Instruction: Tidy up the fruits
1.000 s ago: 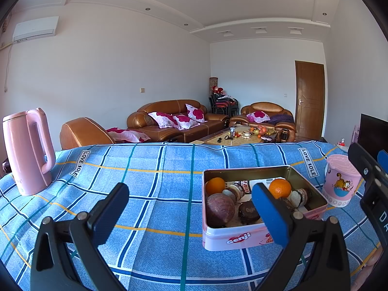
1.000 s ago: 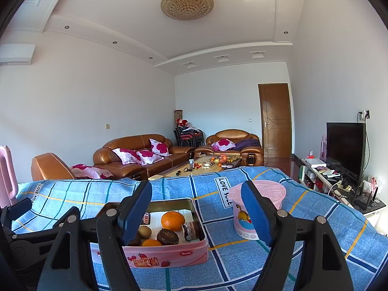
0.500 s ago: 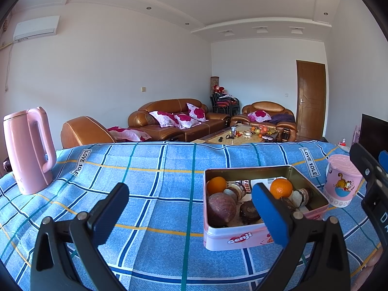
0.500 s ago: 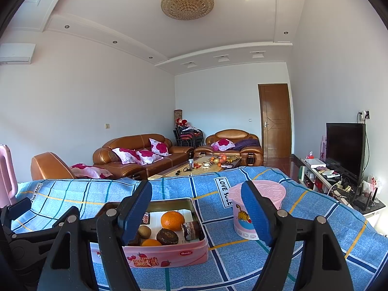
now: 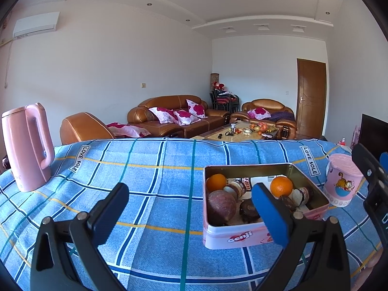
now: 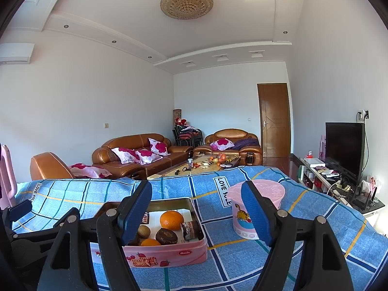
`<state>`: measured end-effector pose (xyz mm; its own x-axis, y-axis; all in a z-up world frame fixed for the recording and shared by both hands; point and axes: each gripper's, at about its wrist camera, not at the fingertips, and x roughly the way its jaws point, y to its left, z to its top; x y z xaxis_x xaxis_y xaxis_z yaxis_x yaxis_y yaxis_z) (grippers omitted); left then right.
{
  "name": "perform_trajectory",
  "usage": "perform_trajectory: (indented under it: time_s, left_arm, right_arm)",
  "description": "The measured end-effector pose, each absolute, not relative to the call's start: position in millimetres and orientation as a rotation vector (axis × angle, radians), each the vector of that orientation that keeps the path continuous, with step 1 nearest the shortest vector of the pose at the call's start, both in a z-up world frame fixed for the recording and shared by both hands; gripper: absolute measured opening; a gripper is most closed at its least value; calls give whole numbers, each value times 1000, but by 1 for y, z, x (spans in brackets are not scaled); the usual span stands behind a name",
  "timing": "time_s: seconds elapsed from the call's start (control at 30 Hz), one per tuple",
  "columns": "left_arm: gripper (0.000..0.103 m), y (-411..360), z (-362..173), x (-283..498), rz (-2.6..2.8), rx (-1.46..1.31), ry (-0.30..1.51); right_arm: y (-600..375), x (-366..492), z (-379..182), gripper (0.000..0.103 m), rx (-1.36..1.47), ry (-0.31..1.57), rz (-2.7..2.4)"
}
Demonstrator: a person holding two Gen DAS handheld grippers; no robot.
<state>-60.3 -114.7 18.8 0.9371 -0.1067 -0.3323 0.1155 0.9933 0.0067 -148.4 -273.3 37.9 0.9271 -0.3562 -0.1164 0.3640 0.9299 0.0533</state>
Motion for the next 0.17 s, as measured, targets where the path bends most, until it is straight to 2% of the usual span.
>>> perform_trajectory:
  time_s: [0.17]
  left_arm:
    - [103,-117,19,-60,-110,28,340]
  right_arm:
    - [-277,-147,38,78,86,116,-383]
